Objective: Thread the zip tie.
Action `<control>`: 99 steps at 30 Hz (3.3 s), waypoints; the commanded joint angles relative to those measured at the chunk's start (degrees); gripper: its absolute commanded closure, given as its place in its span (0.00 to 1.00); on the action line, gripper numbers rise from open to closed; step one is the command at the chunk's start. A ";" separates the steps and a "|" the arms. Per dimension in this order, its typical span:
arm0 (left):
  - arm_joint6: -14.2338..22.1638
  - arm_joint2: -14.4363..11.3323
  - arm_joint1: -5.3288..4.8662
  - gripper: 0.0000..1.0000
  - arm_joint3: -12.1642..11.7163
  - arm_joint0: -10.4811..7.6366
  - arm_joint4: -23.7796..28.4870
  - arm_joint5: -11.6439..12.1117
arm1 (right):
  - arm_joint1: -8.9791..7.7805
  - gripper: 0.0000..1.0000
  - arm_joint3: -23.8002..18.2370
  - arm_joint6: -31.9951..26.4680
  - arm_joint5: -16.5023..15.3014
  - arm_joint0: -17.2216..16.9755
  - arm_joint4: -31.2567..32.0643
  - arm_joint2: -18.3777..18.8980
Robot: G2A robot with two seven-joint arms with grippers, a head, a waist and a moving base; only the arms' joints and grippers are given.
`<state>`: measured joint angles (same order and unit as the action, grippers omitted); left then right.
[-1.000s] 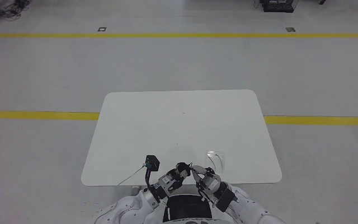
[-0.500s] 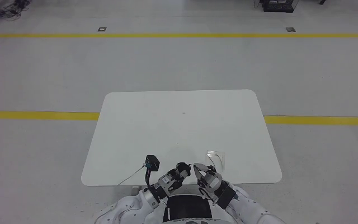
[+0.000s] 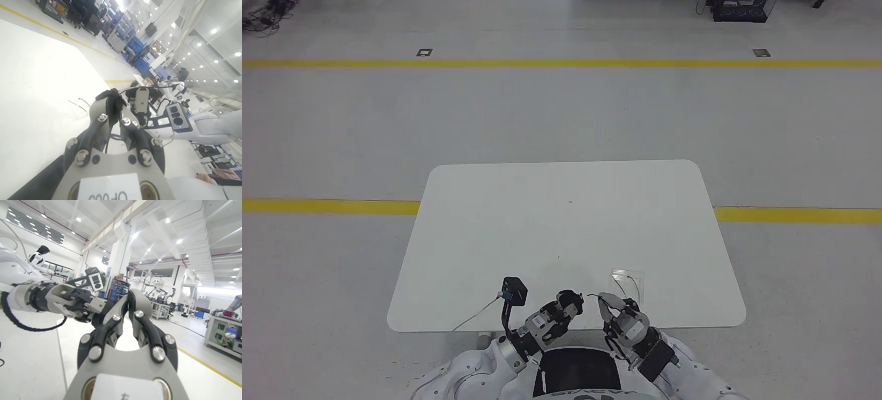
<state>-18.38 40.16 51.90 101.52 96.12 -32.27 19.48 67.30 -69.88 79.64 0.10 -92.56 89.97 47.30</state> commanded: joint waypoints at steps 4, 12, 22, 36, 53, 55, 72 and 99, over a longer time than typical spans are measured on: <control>0.00 0.00 0.00 1.00 0.00 0.00 0.00 0.00 | -1.82 1.00 -3.82 0.00 -0.94 -2.11 -0.02 2.04; 0.00 0.00 0.00 1.00 0.00 0.00 0.00 0.00 | -3.48 1.00 -7.05 0.00 -4.35 -4.26 -0.02 3.58; 0.00 0.00 0.00 1.00 0.00 0.00 0.00 0.00 | -3.48 1.00 -7.05 0.00 -4.35 -4.26 -0.02 3.58; 0.00 0.00 0.00 1.00 0.00 0.00 0.00 0.00 | -4.28 1.00 -11.13 -4.74 -6.32 -2.36 -0.02 4.93; 0.31 0.35 0.38 1.00 1.30 -0.19 3.41 -2.83 | -4.99 1.00 -9.27 -3.10 -3.01 -0.56 -0.02 2.78; 0.22 0.73 0.52 1.00 2.83 0.17 5.84 -4.01 | -5.63 1.00 -6.31 -0.79 -0.63 1.17 -0.02 -0.19; 1.61 2.99 1.10 1.00 7.96 2.44 10.91 -15.61 | -5.18 1.00 -0.89 0.00 11.41 7.99 -0.02 -9.21; 1.61 2.99 1.10 1.00 7.96 2.44 10.91 -15.61 | -5.18 1.00 -0.89 0.00 11.41 7.99 -0.02 -9.21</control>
<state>-16.78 43.14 53.01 109.48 98.56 -21.36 3.87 62.13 -70.77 79.64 11.51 -84.56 89.95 38.09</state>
